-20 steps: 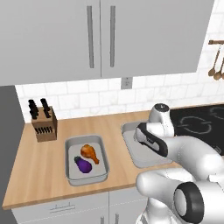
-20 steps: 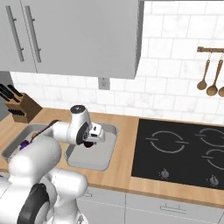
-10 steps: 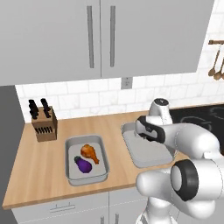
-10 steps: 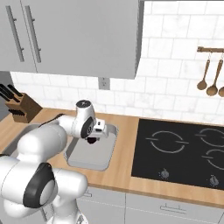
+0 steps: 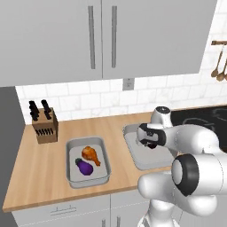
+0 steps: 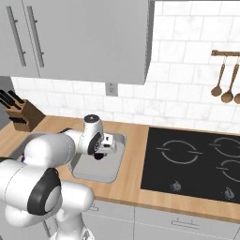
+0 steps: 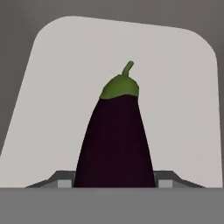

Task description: Place one eggplant and one chicken drumstick in each tupperware on the nearby counter, to pack two identical lunches.

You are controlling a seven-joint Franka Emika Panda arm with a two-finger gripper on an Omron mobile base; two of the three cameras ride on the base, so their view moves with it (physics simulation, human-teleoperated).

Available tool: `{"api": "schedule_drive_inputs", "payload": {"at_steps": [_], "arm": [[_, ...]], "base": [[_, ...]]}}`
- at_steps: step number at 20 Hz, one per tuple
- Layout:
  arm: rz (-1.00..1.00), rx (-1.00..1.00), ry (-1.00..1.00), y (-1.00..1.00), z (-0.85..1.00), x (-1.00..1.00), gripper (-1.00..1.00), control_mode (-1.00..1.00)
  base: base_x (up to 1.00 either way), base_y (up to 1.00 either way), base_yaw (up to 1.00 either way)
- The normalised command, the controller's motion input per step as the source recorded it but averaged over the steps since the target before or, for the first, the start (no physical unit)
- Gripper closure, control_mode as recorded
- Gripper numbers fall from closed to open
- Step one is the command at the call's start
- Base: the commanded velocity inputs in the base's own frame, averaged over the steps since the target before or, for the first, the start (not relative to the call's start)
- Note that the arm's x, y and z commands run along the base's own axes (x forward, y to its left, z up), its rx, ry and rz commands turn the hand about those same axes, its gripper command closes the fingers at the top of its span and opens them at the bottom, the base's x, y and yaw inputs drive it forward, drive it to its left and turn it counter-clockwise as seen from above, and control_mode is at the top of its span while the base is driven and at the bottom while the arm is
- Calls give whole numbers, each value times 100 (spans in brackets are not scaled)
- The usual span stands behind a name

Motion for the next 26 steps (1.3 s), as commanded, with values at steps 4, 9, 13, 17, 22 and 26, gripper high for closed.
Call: {"api": "schedule_drive_inputs", "payload": {"at_steps": [4,9,13,17,22,26], "arm": [[0,0,0,0,8,0,-100,-100],[0,0,1,0,3,0,-100,-100],[0,-1,0,0,14,-24,-100,-100],[0,0,0,0,61,-98,-100,-100],[0,0,-3,-13,74,-100,-100,-100],[0,0,-8,-1,86,-100,-100,-100]], "base": [[0,0,0],[0,0,0],[0,0,0],[0,0,0],[0,0,0],[0,0,0]]}}
